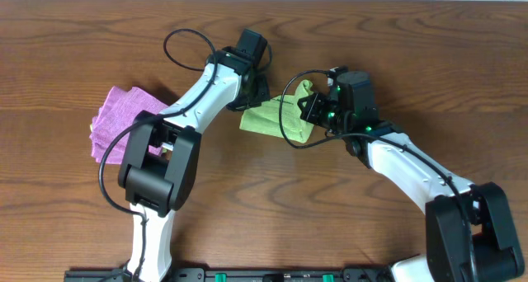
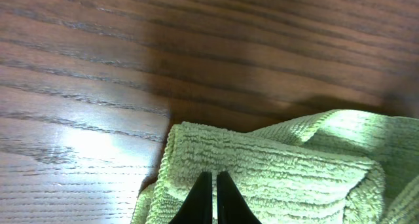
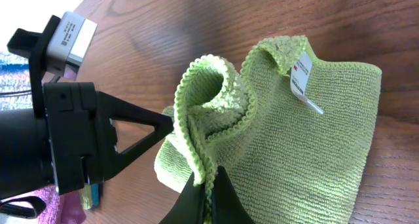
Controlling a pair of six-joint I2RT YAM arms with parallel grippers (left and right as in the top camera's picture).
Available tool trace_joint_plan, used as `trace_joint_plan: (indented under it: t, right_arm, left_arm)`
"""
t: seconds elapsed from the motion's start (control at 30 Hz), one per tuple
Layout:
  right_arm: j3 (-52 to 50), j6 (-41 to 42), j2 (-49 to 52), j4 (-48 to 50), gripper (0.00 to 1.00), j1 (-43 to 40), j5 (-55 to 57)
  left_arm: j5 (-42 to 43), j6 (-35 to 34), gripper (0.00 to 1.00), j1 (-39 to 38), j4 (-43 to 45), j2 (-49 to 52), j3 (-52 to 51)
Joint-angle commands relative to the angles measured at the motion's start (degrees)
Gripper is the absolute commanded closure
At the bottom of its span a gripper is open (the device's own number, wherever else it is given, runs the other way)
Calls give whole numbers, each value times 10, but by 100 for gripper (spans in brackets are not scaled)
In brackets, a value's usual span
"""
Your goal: Fold the cloth
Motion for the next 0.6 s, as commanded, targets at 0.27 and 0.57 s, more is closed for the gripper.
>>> trace_joint_plan:
  t: [0.27,0.57]
  right_arm:
    - [39,-6,-10,-3,99,41,28]
    - [40,-6,-10,-4,99,54,56]
  left_arm:
    - [-16,8,94,19,0,-57,-5]
    - [-15,8,94,51,-15,-79,-5]
